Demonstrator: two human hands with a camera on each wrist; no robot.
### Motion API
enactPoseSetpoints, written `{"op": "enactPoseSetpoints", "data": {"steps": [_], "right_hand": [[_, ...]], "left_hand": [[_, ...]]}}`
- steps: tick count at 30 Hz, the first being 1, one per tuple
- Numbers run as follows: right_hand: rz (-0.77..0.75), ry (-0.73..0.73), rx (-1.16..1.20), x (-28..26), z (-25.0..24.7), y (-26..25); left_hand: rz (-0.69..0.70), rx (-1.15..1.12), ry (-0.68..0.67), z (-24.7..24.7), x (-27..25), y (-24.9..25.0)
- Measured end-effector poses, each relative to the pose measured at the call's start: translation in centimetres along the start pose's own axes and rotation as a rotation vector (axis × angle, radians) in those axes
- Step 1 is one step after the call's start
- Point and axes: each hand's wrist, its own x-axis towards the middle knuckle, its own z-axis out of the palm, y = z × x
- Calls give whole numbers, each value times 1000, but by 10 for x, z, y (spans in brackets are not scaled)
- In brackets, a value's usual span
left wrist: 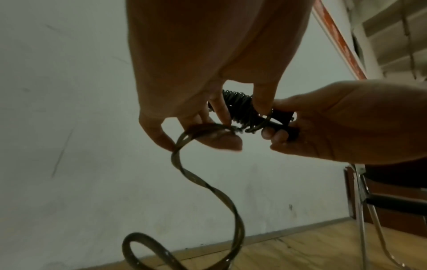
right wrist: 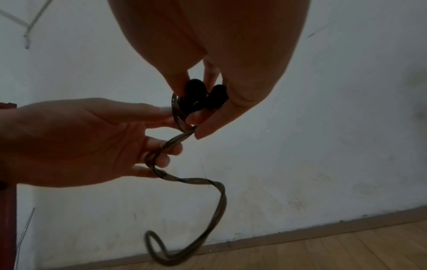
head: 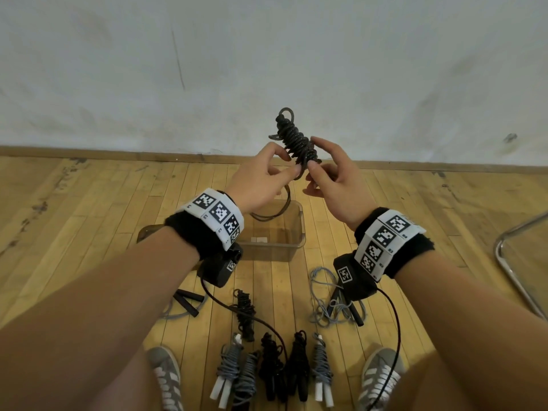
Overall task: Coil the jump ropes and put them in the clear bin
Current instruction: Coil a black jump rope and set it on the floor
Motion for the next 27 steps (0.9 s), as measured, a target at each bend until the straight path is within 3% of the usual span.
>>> {"op": "enactPoseSetpoints", "data": {"steps": [8, 14, 20, 24, 27], "right_hand": [[-60, 35, -240, 2, -5, 4], [-46, 77, -403, 0, -2, 0], [-152, 90, -496, 1, 4, 1], [-176, 58, -416, 0, 6, -7], [-23, 6, -181, 0, 6, -9]], "left_hand": [[99, 82, 229, -5, 1, -1], [-9, -155, 180, -4, 0, 3], [-92, -298, 251, 5, -2, 5], [-125, -354, 300, 6, 0, 2], [-110, -332, 274, 7, 0, -1]]}}
